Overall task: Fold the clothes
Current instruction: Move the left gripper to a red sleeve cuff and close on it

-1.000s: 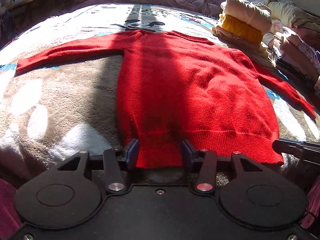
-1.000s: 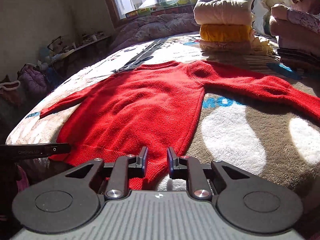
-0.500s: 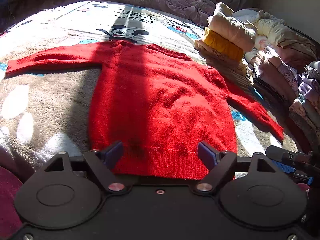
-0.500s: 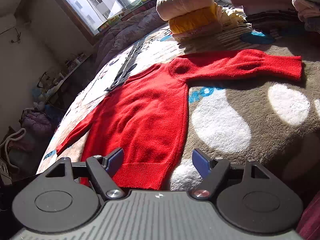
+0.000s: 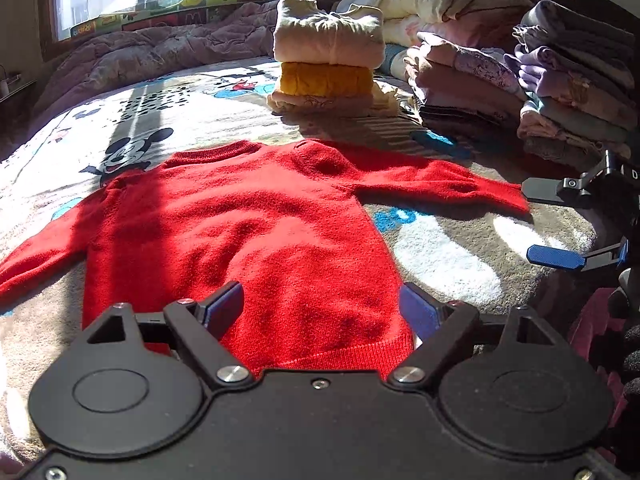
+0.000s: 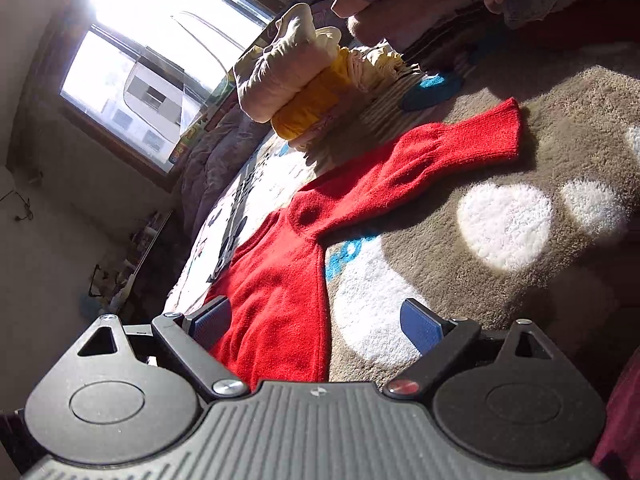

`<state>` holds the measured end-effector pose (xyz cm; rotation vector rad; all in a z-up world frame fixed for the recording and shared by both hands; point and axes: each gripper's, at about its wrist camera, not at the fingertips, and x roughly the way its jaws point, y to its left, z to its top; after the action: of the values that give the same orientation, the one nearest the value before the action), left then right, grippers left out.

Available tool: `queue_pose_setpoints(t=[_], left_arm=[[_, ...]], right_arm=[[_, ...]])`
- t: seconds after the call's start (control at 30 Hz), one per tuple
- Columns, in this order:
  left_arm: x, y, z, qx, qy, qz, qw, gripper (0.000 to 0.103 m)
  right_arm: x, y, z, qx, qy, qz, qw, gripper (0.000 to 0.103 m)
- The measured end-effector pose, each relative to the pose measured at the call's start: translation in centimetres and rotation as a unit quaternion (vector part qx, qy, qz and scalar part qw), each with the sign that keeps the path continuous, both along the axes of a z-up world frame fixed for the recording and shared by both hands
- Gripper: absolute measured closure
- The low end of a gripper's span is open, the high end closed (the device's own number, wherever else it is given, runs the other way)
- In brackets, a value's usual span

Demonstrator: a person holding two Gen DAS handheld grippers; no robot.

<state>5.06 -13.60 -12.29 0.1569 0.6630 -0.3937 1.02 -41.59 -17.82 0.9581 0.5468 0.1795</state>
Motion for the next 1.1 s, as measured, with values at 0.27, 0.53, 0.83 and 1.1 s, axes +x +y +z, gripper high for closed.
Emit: queue_pose_setpoints(t=[0.27, 0.53, 0.83, 1.1], left_arm=[[3.7, -9.4, 0.0, 0.055, -0.006, -0.107, 0.9928, 0.018], [5.3, -20.1, -2.6, 0.146, -0.036, -0.22, 0.9638, 0.022], [4.9, -27.1, -6.1, 0.267, -0.109, -0.294, 0.9113, 0.035], [4.8, -31.7, -8.5, 0.375, -0.188, -0.261, 0.8697, 0.043]], right_arm=[[-1.3, -5.9, -3.6, 0.083, -0.014, -0.075, 0.994, 0.012], [-2.9, -9.9, -6.1, 0.152, -0.037, -0.149, 0.976, 0.01], [-4.3, -12.2, -7.3, 0.219, -0.08, -0.189, 0.954, 0.008], [-5.7, -13.3, -7.7, 0.246, -0.113, -0.212, 0.939, 0.008]])
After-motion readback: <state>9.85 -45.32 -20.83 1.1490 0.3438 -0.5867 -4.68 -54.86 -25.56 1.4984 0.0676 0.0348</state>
